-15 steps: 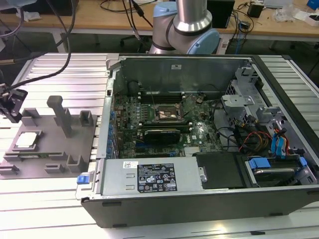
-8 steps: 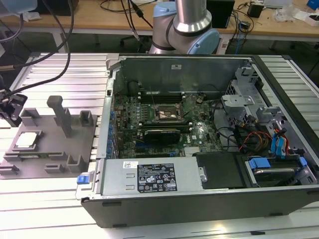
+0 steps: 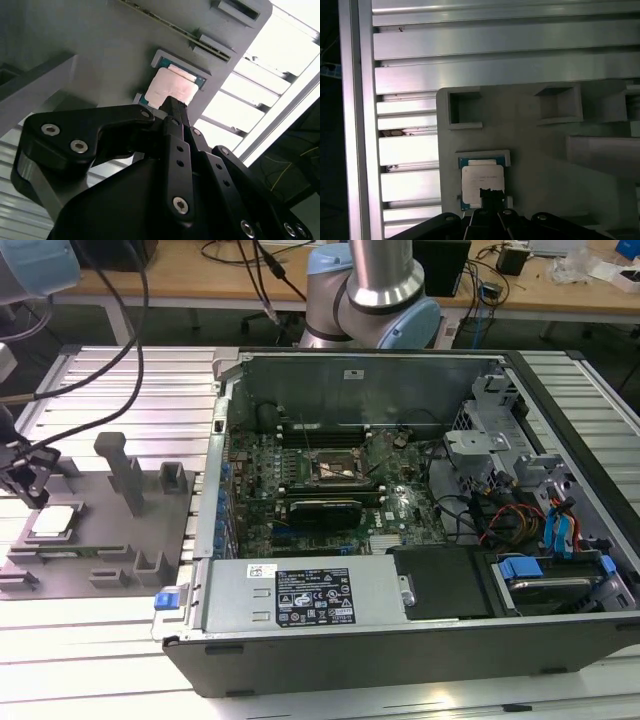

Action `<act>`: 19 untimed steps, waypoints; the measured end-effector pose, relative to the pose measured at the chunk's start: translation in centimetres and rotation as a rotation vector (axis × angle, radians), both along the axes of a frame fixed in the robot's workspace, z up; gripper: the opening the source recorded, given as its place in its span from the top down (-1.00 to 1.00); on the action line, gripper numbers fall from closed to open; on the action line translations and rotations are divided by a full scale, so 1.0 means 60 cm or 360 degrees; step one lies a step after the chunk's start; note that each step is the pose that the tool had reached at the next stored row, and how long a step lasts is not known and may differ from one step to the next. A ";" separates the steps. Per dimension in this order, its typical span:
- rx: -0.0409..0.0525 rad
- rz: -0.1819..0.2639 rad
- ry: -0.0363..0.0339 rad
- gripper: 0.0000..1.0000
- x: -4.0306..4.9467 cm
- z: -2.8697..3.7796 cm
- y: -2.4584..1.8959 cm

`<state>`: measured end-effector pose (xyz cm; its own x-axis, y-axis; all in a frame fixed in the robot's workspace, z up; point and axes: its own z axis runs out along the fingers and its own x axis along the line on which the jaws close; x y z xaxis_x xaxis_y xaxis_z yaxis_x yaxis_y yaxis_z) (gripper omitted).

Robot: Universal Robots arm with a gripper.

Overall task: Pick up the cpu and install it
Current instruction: 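Pick up the cpu and move it towards the insertion slot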

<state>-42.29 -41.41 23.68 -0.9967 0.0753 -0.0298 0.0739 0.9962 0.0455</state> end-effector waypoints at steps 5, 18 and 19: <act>0.0000 0.0012 0.0000 0.79 0.000 -0.018 -0.0006; -0.0001 0.0086 0.0011 0.79 -0.001 -0.046 -0.0006; -0.0001 0.0087 0.0011 0.79 -0.001 -0.046 -0.0006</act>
